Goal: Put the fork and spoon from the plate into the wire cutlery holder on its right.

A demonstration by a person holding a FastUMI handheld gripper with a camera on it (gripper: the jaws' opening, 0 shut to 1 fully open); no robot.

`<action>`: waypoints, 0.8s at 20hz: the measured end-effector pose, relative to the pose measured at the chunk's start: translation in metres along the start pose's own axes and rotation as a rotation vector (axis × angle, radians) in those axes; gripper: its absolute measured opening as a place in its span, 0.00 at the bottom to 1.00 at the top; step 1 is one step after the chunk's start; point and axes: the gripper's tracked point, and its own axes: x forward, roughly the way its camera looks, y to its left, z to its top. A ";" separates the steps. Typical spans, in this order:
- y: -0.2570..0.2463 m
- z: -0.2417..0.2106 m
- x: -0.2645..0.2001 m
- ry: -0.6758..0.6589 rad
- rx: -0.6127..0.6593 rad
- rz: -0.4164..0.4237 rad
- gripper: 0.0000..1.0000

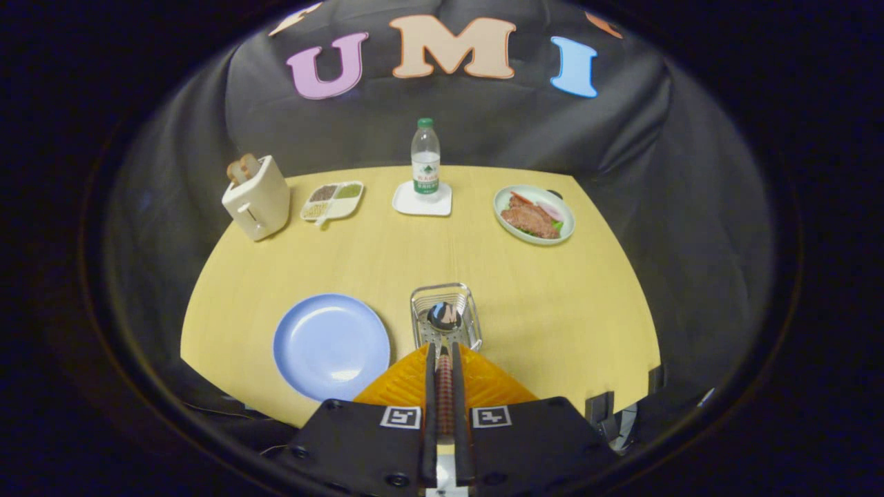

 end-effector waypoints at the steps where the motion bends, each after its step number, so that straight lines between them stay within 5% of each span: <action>1: 0.001 0.000 0.006 0.026 -0.008 0.006 0.13; 8: 0.014 -0.002 0.040 0.158 -0.074 0.023 0.13; 16: 0.014 0.008 0.043 0.115 -0.042 0.029 0.13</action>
